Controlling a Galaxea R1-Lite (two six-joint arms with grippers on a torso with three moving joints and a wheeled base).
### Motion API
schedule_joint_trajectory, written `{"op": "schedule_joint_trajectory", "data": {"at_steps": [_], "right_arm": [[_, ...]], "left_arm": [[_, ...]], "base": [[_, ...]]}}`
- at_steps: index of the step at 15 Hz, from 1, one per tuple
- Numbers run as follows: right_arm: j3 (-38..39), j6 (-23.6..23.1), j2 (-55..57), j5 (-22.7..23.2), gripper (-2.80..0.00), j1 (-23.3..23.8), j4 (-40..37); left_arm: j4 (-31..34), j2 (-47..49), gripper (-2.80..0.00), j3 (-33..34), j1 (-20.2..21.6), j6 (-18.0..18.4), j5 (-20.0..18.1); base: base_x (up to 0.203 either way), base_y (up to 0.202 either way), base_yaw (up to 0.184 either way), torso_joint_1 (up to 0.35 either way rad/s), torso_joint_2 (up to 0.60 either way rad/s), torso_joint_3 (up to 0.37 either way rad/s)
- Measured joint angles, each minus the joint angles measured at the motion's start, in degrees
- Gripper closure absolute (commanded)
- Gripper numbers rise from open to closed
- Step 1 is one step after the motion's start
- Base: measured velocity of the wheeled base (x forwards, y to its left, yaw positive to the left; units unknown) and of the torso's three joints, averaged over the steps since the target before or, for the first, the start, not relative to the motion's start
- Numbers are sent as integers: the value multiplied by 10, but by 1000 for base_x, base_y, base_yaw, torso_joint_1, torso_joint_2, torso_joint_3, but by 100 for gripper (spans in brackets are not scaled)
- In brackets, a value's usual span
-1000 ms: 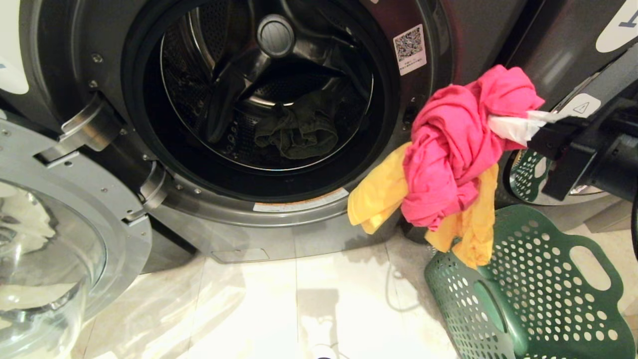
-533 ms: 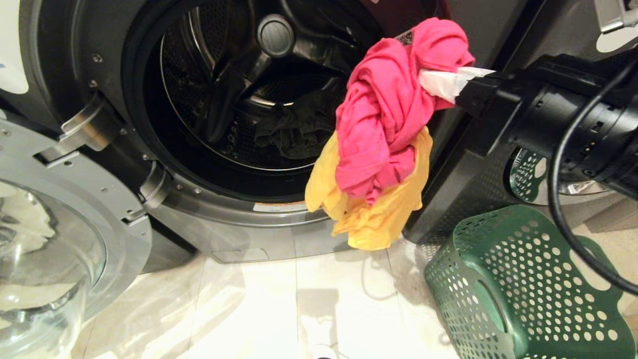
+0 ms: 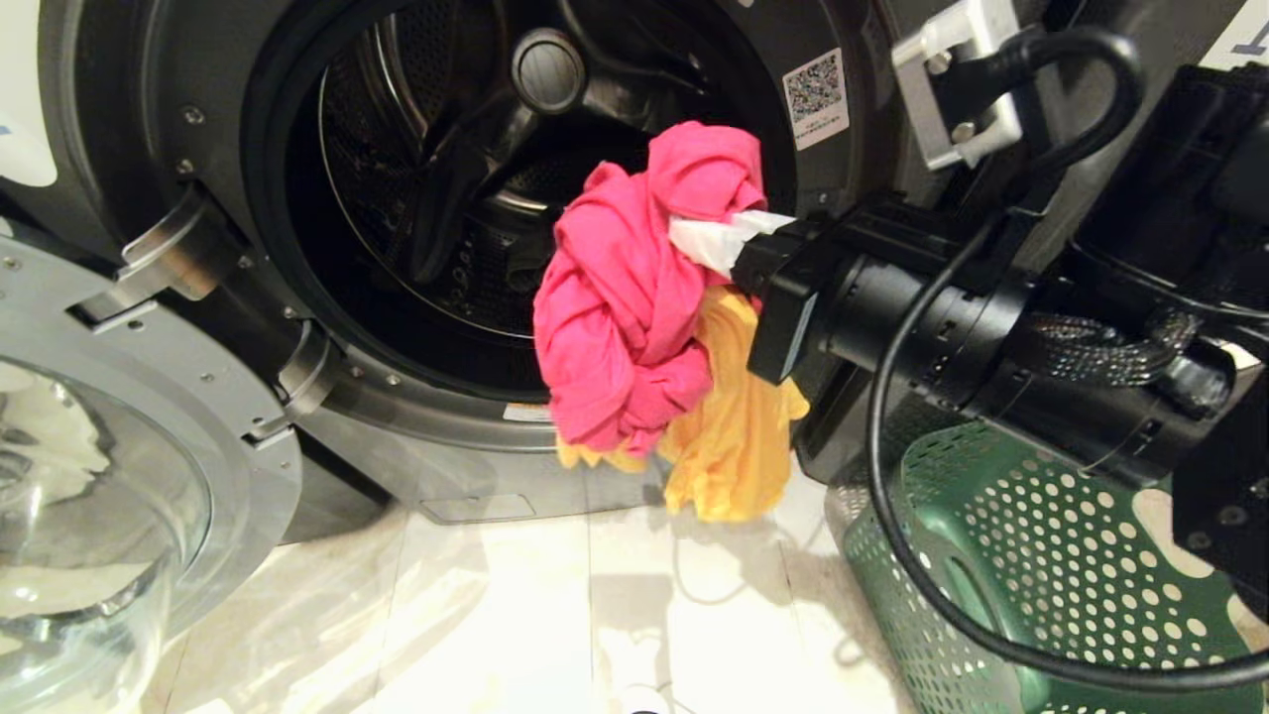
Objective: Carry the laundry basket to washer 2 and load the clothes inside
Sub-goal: Place the clothes into the washing machine
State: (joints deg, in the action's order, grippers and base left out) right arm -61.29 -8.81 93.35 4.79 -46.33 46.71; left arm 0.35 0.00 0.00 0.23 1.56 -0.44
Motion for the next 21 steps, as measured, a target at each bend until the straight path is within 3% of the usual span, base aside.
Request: {"op": "schedule_joint_trajectory", "data": {"at_steps": [3, 6, 13, 16, 21], "right_arm": [[-31, -2, 52, -18, 0, -12, 19], [-118, -5, 137, -29, 0, -14, 45], [-467, -11, 364, -90, 0, 31, 57], [-507, -25, 419, -95, 0, 67, 68], [-516, -37, 451, -94, 0, 83, 70]], "left_arm": [[0, 0, 0, 0, 0, 0, 0], [0, 0, 0, 0, 0, 0, 0], [0, 0, 0, 0, 0, 0, 0], [0, 0, 0, 0, 0, 0, 0], [0, 0, 0, 0, 0, 0, 0]], "base": [[0, 0, 0, 0, 0, 0], [0, 0, 0, 0, 0, 0], [0, 0, 0, 0, 0, 0], [0, 0, 0, 0, 0, 0], [0, 0, 0, 0, 0, 0]]}}
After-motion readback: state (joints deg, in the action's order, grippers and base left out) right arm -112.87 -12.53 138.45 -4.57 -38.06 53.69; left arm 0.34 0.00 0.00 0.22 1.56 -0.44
